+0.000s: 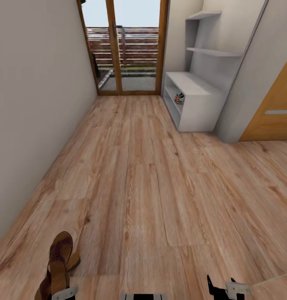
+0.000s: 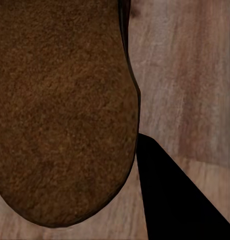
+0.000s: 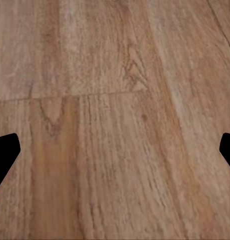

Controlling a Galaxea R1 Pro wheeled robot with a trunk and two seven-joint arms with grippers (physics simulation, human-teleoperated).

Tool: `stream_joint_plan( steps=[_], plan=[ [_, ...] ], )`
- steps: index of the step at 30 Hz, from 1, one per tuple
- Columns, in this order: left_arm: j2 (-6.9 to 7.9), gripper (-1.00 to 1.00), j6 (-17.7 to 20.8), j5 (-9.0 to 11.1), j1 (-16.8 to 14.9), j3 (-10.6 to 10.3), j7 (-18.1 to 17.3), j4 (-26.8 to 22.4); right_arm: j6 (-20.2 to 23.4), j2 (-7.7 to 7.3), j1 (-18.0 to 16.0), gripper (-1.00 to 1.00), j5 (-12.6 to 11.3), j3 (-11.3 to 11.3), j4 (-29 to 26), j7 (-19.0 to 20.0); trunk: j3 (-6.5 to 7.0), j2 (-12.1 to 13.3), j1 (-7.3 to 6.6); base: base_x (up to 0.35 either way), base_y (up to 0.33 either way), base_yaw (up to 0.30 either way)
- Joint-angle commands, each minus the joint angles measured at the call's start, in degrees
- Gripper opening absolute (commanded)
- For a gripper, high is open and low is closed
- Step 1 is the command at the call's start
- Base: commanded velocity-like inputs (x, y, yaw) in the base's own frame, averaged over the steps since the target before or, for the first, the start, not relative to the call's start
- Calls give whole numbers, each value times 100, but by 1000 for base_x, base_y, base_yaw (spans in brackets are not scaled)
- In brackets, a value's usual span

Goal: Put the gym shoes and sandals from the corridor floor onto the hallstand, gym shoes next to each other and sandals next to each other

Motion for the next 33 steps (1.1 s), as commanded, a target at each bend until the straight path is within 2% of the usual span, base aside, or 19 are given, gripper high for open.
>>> stream_joint_plan(
  steps=[1, 8, 24, 33],
  plan=[
    [1, -100, -13, 0, -1, -4, 16, 1, -14, 1, -3, 100, -8, -16, 4, 12, -4, -1, 2, 310, -121, 0],
    [1, -100, -13, 3, -2, -4, 16, 1, -15, 1, -3, 100, -7, -17, 4, 12, -4, -1, 2, 297, -129, 0],
    [1, -100, -13, 0, 1, -3, 16, 1, -12, 1, -3, 100, -8, -14, 4, 16, -4, -1, 2, 336, -15, 0],
    [1, -100, -13, 0, 1, -3, 16, 1, -12, 20, -3, 100, -13, -17, -1, 20, -4, -1, 2, 333, -91, 0]
  ],
)
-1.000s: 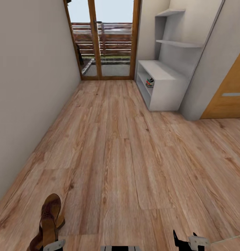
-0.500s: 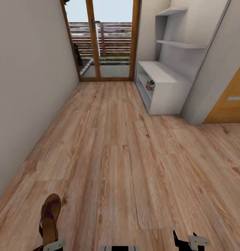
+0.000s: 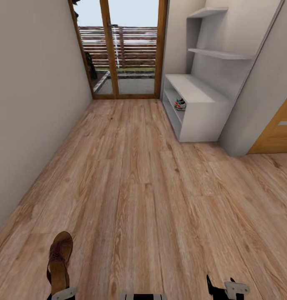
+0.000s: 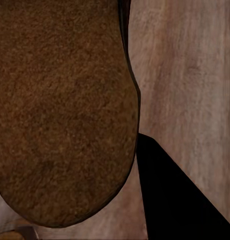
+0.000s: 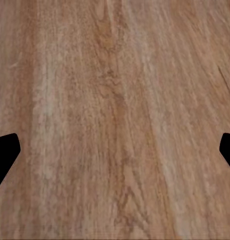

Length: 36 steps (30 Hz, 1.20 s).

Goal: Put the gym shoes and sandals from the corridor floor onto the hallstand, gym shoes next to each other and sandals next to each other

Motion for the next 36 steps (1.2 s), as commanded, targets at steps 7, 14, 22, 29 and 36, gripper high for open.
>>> stream_joint_plan(
  steps=[7, 14, 22, 29, 36],
  plan=[
    [1, -100, -13, 0, -3, -4, 16, 1, -12, 16, -3, 100, -12, -20, -20, 13, -4, -1, 2, 327, -109, 0],
    [1, -100, -13, 0, -3, -4, 16, 1, -10, 16, -3, 100, -13, -21, -12, 6, -4, -1, 2, 333, -96, 0],
    [1, -100, -13, 0, -6, -4, 16, 1, -10, 16, -3, 100, -13, -21, -1, 4, -4, -1, 2, 334, -96, 0],
    [1, -100, -13, 0, -2, -4, 16, 1, -10, 16, -3, 100, -13, -21, 1, 4, -4, -1, 2, 334, -96, 1],
    [1, -100, -13, 0, -1, -9, 16, 1, -10, 16, -3, 100, -13, -21, 1, 4, -4, -1, 2, 333, -97, 120]
  ],
)
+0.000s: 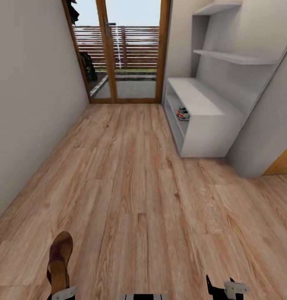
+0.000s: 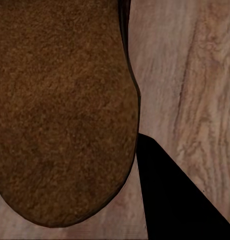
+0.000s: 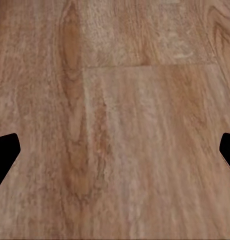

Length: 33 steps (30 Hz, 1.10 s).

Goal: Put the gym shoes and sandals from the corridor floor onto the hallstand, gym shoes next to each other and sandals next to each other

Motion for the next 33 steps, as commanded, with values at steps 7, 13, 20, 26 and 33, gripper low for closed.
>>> stream_joint_plan(
  steps=[7, 13, 20, 26, 33],
  plan=[
    [0, -100, -13, 5, -6, 0, 15, 3, -15, 2, -1, 100, -6, -15, 3, 12, -4, -1, 2, 333, -100, 267],
    [0, -100, -13, 7, -6, 0, 15, 3, -15, 8, -1, 100, -1, -8, 3, 12, -4, -1, 2, 333, -101, 277],
    [0, -100, -13, 6, -4, -1, 15, 3, -15, 9, -1, 100, -1, -7, 3, 12, -4, -1, 2, 321, -102, 278],
    [0, -100, -13, 4, -3, 0, 15, 3, -15, 9, -1, 100, -1, -7, 3, 12, -4, -1, 2, 267, -112, 278],
    [0, -100, -13, 8, -6, 0, 15, 3, -15, 9, -1, 100, -1, -7, 3, 12, -4, -1, 2, 224, -116, 278]
  ],
)
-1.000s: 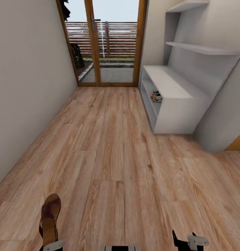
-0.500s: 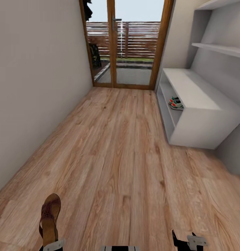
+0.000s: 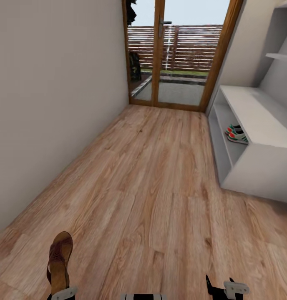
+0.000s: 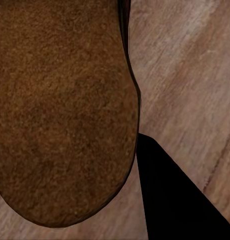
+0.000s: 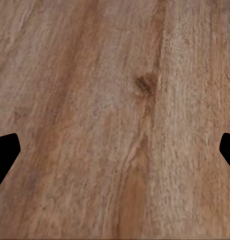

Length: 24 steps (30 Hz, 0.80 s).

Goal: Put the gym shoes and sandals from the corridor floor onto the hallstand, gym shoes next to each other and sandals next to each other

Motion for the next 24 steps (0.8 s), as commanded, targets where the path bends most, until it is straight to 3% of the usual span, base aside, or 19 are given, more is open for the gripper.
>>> stream_joint_plan(
  steps=[1, 15, 24],
  plan=[
    [0, -100, -13, 1, -3, -5, 14, 4, -15, 0, -1, 100, -8, -17, 2, 12, -4, -1, 1, 211, -117, 278],
    [0, -100, -13, 2, -1, -3, 14, 4, -15, 0, -1, 100, -8, -17, 2, 12, -4, -1, 1, 229, -155, 278],
    [-5, -100, -13, -6, -2, -9, 14, 4, -15, 1, -1, 100, -8, -17, 2, 12, -4, -1, 1, 25, -16, 278]
  ],
)
